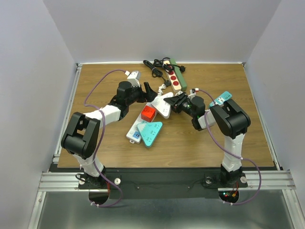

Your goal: Insert the plug

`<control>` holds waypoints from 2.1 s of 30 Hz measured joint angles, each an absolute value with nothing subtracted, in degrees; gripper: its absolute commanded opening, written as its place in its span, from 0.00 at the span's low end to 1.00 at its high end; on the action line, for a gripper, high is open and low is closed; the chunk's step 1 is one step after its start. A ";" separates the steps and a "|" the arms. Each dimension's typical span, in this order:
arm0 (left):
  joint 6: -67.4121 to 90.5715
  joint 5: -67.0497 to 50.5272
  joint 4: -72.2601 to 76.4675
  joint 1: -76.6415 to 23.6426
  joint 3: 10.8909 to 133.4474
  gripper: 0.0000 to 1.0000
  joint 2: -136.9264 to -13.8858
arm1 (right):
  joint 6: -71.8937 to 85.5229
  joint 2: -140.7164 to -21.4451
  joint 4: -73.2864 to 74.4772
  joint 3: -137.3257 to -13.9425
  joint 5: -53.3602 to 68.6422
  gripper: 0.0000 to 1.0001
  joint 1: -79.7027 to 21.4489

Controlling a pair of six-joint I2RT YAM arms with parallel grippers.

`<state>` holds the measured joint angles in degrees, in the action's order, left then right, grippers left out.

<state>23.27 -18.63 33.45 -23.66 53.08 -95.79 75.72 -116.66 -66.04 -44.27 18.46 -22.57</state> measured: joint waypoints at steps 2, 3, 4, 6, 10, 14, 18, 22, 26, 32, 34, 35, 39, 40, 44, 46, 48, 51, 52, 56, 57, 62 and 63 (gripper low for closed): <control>23.16 -18.65 33.32 -23.66 53.08 0.91 -95.79 | 75.70 -116.99 -66.06 -44.77 18.28 0.00 -22.57; 23.16 -18.65 33.26 -23.66 53.08 0.91 -95.79 | 75.68 -117.27 -66.06 -45.19 18.09 0.00 -22.57; 23.14 -18.65 33.17 -23.66 53.08 0.91 -95.79 | 75.72 -117.67 -66.13 -45.63 17.91 0.00 -22.57; 23.05 -18.63 33.12 -23.68 53.08 0.91 -95.79 | 75.66 -118.10 -66.28 -46.06 17.67 0.00 -22.57; 22.96 -18.63 33.10 -23.68 53.08 0.91 -95.79 | 75.68 -118.39 -66.46 -46.17 17.30 0.00 -22.57; 22.90 -18.63 32.95 -23.68 53.08 0.91 -95.79 | 75.70 -118.52 -66.59 -46.17 17.17 0.00 -22.57; 22.52 -18.41 32.40 -23.79 53.17 0.90 -95.81 | 75.70 -118.56 -66.72 -46.15 17.06 0.00 -22.57; 21.15 -17.34 30.57 -25.15 55.75 0.89 -97.34 | 75.92 -118.72 -67.11 -46.02 16.69 0.00 -22.57; 19.66 -16.36 29.08 -26.98 57.80 0.87 -99.31 | 75.99 -118.96 -67.81 -45.19 16.01 0.00 -22.59; 17.41 -15.35 25.54 -27.75 57.87 0.83 -99.70 | 76.20 -118.58 -69.10 -43.31 14.33 0.00 -22.74; 16.86 -14.68 24.86 -27.75 57.87 0.82 -99.70 | 76.03 -118.02 -68.86 -42.87 13.80 0.00 -22.85; 16.64 -14.41 24.58 -27.73 57.87 0.81 -99.70 | 75.92 -117.78 -68.66 -42.68 13.61 0.00 -22.92; 16.01 -13.67 23.77 -27.75 57.87 0.72 -99.70 | 75.92 -117.23 -67.51 -42.65 13.23 0.00 -22.96; 15.75 -13.47 23.57 -27.79 57.87 0.68 -99.70 | 75.92 -117.08 -67.20 -42.68 13.21 0.00 -22.96; 14.94 -13.08 22.76 -28.08 57.87 0.59 -99.70 | 75.57 -115.55 -64.49 -42.68 12.43 0.01 -23.03; 14.13 -12.82 22.33 -28.32 57.87 0.56 -99.81 | 74.96 -114.48 -62.54 -42.65 11.94 0.00 -23.14; 13.50 -12.40 21.93 -28.51 57.87 0.54 -100.05 | 74.54 -113.84 -61.39 -42.68 11.57 0.00 -23.24; 12.47 -11.92 21.41 -28.84 58.37 0.52 -100.55 | 74.48 -113.60 -60.75 -42.68 11.31 0.01 -23.31; 12.05 -11.60 21.06 -29.08 58.70 0.49 -100.68 | 74.46 -113.54 -60.62 -42.68 11.27 0.01 -23.31; 10.81 -10.37 20.14 -29.93 60.20 0.42 -101.54 | 74.19 -112.90 -59.37 -42.65 10.44 0.09 -23.31; 10.63 -10.09 19.97 -30.09 60.49 0.40 -101.82 | 73.93 -112.73 -58.87 -42.65 10.24 0.12 -23.31; 9.76 -8.12 19.73 -30.68 62.63 0.34 -103.81 | 73.06 -111.94 -57.12 -42.54 9.80 0.24 -23.31; 9.63 -7.90 19.70 -30.74 62.85 0.34 -103.98 | 73.01 -111.85 -56.97 -42.54 9.76 0.24 -23.31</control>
